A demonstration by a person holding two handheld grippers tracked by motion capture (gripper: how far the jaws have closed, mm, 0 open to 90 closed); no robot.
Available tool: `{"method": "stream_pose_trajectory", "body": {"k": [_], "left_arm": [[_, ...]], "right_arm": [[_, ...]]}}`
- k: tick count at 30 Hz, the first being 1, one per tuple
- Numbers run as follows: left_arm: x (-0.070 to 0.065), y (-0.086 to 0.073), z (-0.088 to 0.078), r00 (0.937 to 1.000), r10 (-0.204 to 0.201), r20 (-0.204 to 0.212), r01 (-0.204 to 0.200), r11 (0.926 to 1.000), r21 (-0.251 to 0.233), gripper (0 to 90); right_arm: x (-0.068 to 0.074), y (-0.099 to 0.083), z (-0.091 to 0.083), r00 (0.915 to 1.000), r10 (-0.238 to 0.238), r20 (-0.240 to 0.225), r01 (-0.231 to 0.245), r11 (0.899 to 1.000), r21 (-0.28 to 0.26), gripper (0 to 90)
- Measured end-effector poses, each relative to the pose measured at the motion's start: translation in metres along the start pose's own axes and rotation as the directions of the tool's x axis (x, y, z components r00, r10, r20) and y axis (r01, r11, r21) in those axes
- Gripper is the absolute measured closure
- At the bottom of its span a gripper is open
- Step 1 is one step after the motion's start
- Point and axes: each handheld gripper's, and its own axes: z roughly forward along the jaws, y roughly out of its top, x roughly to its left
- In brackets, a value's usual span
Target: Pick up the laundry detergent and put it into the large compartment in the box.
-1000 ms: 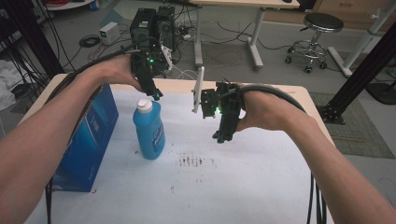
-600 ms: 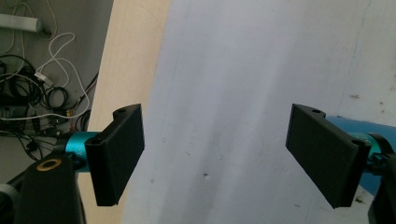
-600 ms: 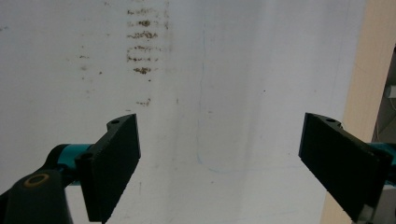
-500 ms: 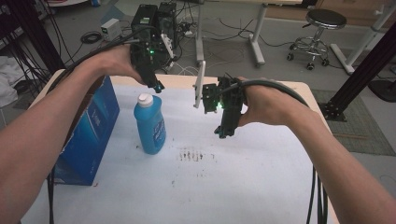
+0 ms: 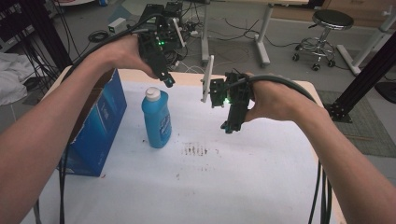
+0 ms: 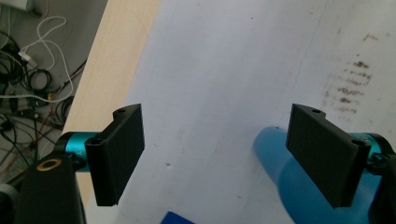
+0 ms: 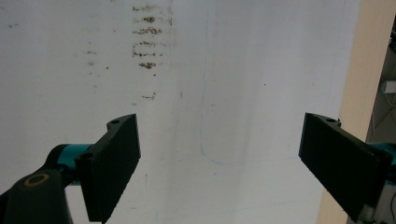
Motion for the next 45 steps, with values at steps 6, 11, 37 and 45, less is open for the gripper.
{"method": "stream_pose_trajectory", "body": {"k": [6,11,37,45], "left_arm": [[-0.014,0.001,-0.012,0.9945,-0.105,-0.004,0.104,0.9944,-0.014,19.6],[-0.024,0.000,-0.015,0.9821,-0.188,-0.005,0.188,0.9821,0.000,19.6],[-0.057,-0.019,-0.016,0.8498,-0.525,-0.051,0.525,0.8511,-0.010,19.6],[-0.060,-0.029,-0.008,0.8190,-0.569,-0.071,0.571,0.8212,-0.003,19.6]], "right_arm": [[0.003,0.002,0.003,0.9999,0.010,-0.012,-0.010,1.000,0.000,11.8],[0.003,0.003,0.003,0.9999,0.005,-0.009,-0.005,1.000,-0.003,11.8],[0.007,0.005,0.002,0.9999,0.009,-0.007,-0.009,1.000,0.007,11.8],[0.007,0.002,0.002,0.9999,0.017,-0.003,-0.017,1.000,0.004,11.8]]}}
